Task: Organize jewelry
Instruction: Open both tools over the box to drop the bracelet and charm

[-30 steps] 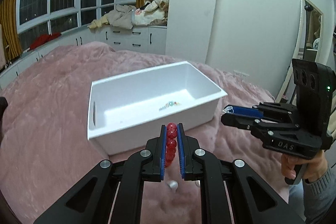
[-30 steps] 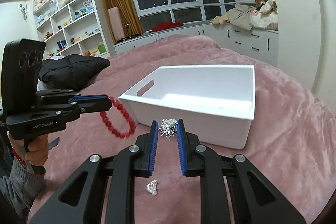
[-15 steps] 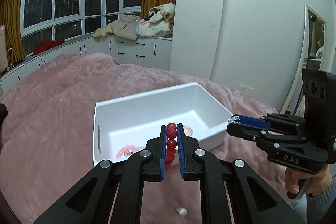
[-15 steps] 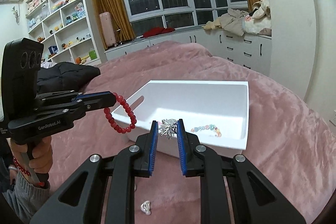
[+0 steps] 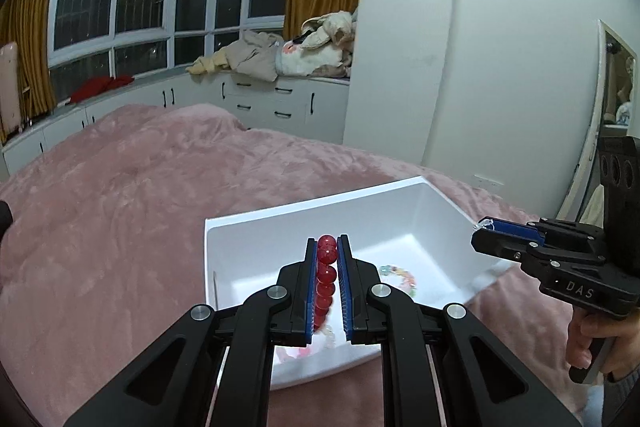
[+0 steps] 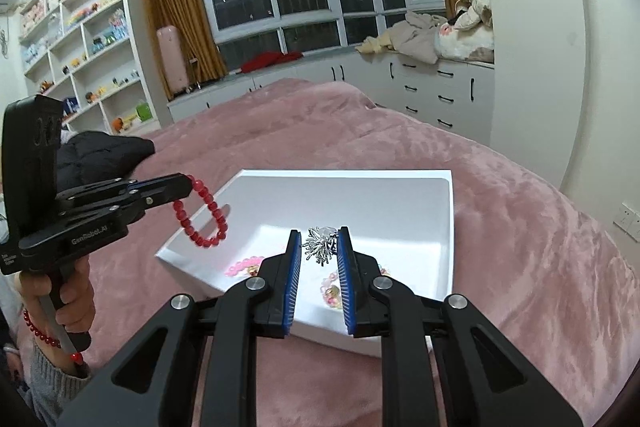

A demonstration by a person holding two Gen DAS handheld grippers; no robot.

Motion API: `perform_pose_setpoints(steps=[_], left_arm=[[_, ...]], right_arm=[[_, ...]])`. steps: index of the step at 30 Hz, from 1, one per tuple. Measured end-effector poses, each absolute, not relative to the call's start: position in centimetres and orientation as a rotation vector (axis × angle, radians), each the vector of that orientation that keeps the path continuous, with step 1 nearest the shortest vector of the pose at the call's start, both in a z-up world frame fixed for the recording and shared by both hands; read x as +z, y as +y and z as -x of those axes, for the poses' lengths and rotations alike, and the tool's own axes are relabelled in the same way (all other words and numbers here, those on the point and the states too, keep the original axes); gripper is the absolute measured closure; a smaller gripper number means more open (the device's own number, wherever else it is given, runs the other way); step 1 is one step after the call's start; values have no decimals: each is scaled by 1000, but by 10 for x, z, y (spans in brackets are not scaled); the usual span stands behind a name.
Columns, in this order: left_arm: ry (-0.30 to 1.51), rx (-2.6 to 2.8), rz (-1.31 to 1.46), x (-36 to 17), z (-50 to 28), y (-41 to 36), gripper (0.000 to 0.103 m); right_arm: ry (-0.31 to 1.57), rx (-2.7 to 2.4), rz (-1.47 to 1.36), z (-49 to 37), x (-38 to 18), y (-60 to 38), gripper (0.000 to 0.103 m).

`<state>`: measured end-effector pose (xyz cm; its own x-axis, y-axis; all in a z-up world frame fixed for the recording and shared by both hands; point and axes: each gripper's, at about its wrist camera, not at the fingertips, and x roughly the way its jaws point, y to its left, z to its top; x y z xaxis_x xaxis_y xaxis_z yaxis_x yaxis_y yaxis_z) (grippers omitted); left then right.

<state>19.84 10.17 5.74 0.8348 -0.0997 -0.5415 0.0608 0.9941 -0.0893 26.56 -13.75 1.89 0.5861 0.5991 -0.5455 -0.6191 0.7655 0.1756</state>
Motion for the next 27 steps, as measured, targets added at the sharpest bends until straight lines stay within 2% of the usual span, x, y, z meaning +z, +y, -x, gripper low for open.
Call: perform_pose_setpoints(steps=[11,16,17,18,19,20,21,23,24,25,27], left_arm=[[647,-53,115,2,-238,127,88],[665,-61,126,-5,-241,127,86],[662,-54,128,-5,-240,128,76],[653,-53,133,-4,-238,128,60],[638,-55,139,-2,-234,127,53],[627,-57,143,0,-232,127,42],[614,-65,149,2,-227,125,32],[593,-79,141,8,-219,119,22],[584,-77,123,11,-213,114,14],[573,-81,106,14,-206,109,11],[557,-102,92,22,-193,101,9]], right_arm=[[725,628,166,-301,-13,-91,84],[742,602,194,-309,-26,-86,84],[745,597,189,-309,-28,-86,74],[738,592,177,-308,-28,-87,63],[712,602,156,-305,-27,-90,41],[685,605,144,-301,-25,-92,26],[642,597,136,-293,-21,-95,20],[571,597,139,-278,-13,-101,7],[528,603,140,-267,-7,-105,5],[494,606,142,-258,-2,-110,5],[444,611,145,-240,9,-120,5]])
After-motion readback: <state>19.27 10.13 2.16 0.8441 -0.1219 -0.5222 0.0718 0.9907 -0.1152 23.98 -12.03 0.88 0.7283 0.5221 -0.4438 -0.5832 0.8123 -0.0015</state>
